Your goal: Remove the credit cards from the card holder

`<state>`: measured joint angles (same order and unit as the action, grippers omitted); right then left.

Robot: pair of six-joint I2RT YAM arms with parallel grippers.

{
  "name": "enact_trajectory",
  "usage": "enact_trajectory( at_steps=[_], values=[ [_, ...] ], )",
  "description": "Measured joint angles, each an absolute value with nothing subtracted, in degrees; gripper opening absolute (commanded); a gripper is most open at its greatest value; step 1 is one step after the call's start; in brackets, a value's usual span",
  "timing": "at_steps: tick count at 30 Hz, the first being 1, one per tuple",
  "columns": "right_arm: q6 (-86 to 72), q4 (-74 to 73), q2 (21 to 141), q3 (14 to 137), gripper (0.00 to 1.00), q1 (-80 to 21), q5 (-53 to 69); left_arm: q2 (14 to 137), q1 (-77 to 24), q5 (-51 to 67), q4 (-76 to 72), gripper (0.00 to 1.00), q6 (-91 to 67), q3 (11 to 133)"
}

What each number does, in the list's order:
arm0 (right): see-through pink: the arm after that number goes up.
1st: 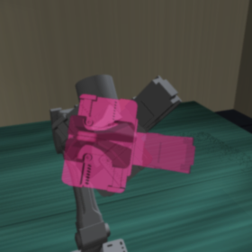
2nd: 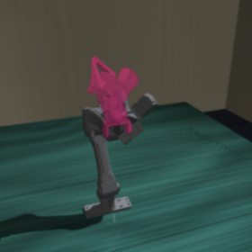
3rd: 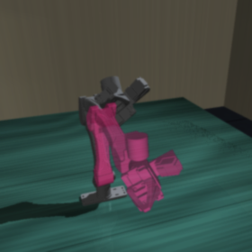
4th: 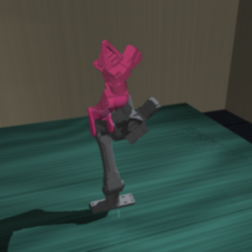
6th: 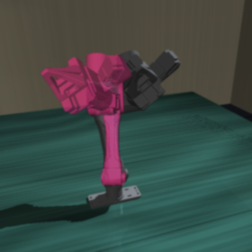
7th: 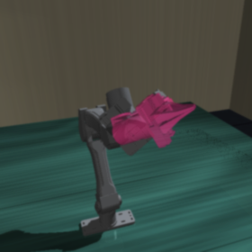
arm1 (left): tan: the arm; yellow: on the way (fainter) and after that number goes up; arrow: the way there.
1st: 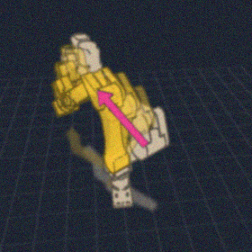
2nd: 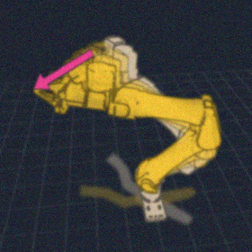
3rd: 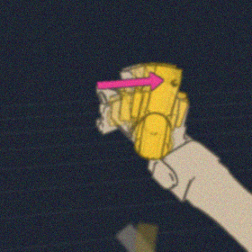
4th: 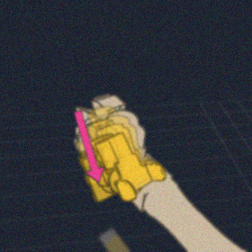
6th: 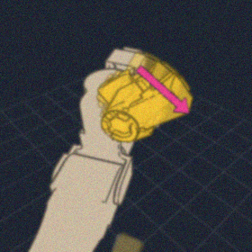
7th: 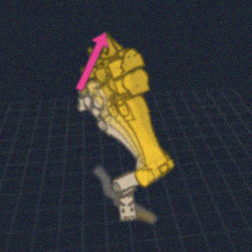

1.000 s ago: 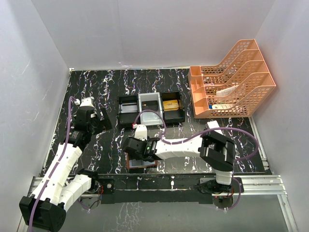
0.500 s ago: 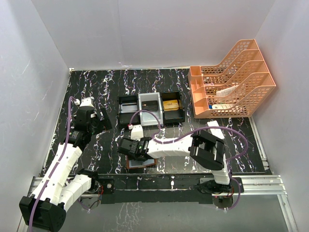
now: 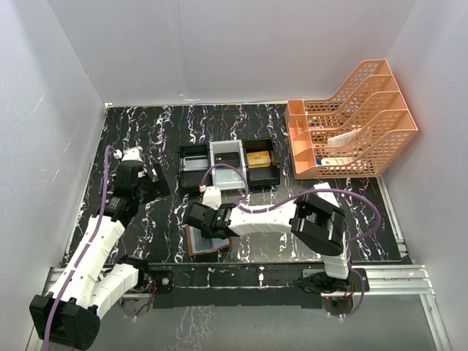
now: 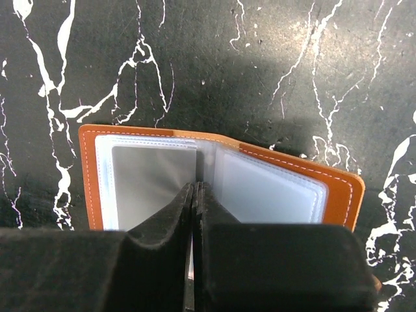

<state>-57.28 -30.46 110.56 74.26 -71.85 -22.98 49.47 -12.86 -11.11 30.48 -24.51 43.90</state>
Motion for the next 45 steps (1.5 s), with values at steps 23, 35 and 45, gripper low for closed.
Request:
enact_trajectory(
  at_steps=[23, 35, 45],
  values=[
    [-50.7, -27.16, 107.33, 73.17, 0.56, -70.06, -14.83, 51.22, -12.86, -9.96, 30.46, 0.99, -24.49, 43.79],
    [-49.63, -31.27, 115.0, 82.02, 0.64, -71.24, -16.14, 51.22, -12.86, -10.15, 30.5, 0.99, -24.49, 43.79],
    [-49.84, -29.56, 114.32, 80.58, 0.67, -71.33, -15.66, 51.13, -12.86, -10.35, 30.48, 0.99, -24.49, 43.79]
  ],
)
